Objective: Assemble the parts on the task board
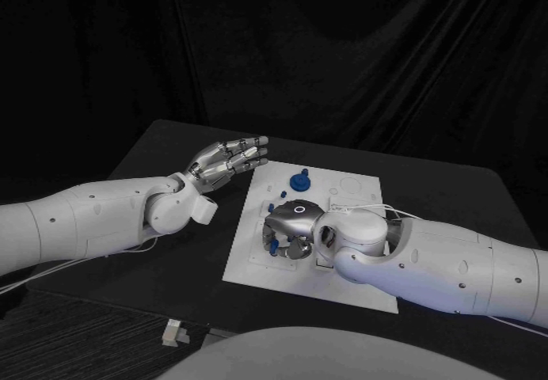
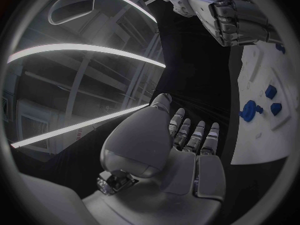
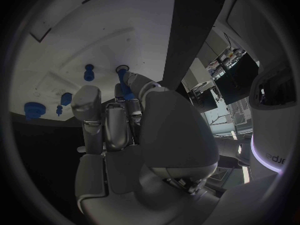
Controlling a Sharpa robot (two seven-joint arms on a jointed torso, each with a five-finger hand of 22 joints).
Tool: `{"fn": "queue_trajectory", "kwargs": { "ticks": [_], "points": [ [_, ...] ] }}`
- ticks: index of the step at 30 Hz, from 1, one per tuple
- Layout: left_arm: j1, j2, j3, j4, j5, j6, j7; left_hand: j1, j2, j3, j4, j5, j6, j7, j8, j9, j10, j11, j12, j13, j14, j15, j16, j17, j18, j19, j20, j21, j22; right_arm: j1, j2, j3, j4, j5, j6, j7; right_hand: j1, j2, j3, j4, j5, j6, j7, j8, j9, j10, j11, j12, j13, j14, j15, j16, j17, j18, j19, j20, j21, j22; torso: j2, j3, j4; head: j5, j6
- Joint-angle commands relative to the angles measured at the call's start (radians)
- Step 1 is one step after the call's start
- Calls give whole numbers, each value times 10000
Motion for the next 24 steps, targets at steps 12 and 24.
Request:
{"fn": "queue_trajectory", "kwargs": {
  "ticks": [12,24],
  "points": [
    [-31,47,10,-46,14,177,447,142,-68,232,-85,190,41,0,93,44,-46,80,168,86,-55,121,85,111,39,69,-11,85,-46,-108,-53,-46,-1,-111,594,-258,-108,220,681,-43,92,156,46,-69,85,1181,-179,360,483,360,-35,-215,-173,-368,-146,-5,-266,1252,1,3,-5,-22,3],
    [-45,64,10,-75,14,204,398,138,-67,239,-84,187,35,-2,91,43,-49,79,168,86,-53,131,91,112,39,69,-11,85,-47,-111,-49,-46,2,-111,637,-295,-133,215,670,-60,99,152,52,-98,75,1170,-174,346,504,321,-35,-295,-257,-350,-199,-5,-377,1227,-1,2,-7,-24,3]
  ]
}}
